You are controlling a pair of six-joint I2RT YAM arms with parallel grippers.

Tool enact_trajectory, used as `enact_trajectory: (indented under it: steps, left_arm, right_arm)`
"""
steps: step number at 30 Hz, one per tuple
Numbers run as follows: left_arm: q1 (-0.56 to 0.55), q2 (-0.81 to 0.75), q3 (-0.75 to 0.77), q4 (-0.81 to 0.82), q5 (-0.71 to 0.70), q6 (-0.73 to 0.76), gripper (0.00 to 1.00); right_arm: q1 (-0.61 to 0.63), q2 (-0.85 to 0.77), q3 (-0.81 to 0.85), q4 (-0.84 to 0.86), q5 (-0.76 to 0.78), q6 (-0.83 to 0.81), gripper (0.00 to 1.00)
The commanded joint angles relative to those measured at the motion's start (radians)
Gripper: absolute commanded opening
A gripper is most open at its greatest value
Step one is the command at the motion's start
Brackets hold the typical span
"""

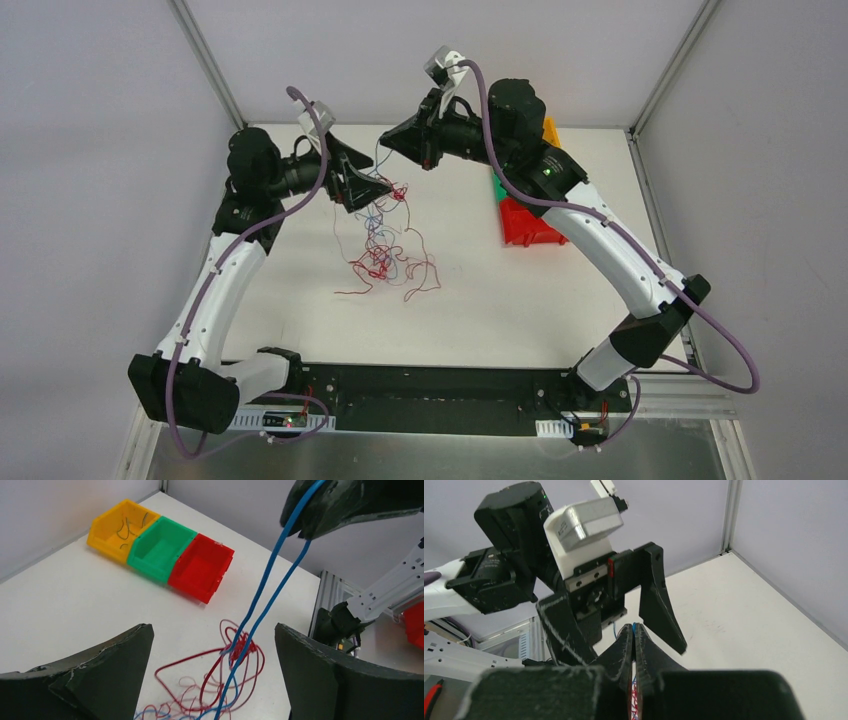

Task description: Untangle the cables

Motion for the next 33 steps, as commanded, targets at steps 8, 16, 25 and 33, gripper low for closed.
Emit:
enact_trajectory:
  steps: [8, 16, 25, 33]
  left_arm:
    - [-0.051, -0.031, -0.26, 0.031, -0.187, 0.08, 0.24]
    - [0.066, -0.127, -0.435, -0.147, -0.19, 0.217, 0.18]
    - [0.32, -0.086, -0.44, -0.493, -0.2, 0.614, 0.15]
    - [0.507, 0.012, -0.381, -0.647, -0.26, 0.842, 0.16]
  right_arm:
    - [0.051, 0.002, 0.208, 0.055, 0.151, 0.035, 0.0]
    - [-0.012, 0.006, 0.312, 0.053, 0.216, -0.012, 0.0]
    - [-0.141, 0.027, 0.497, 0.059, 0.244, -0.043, 0.0]
    - [-0.272, -0.005, 0.52, 0.111, 0.283, -0.081, 0.0]
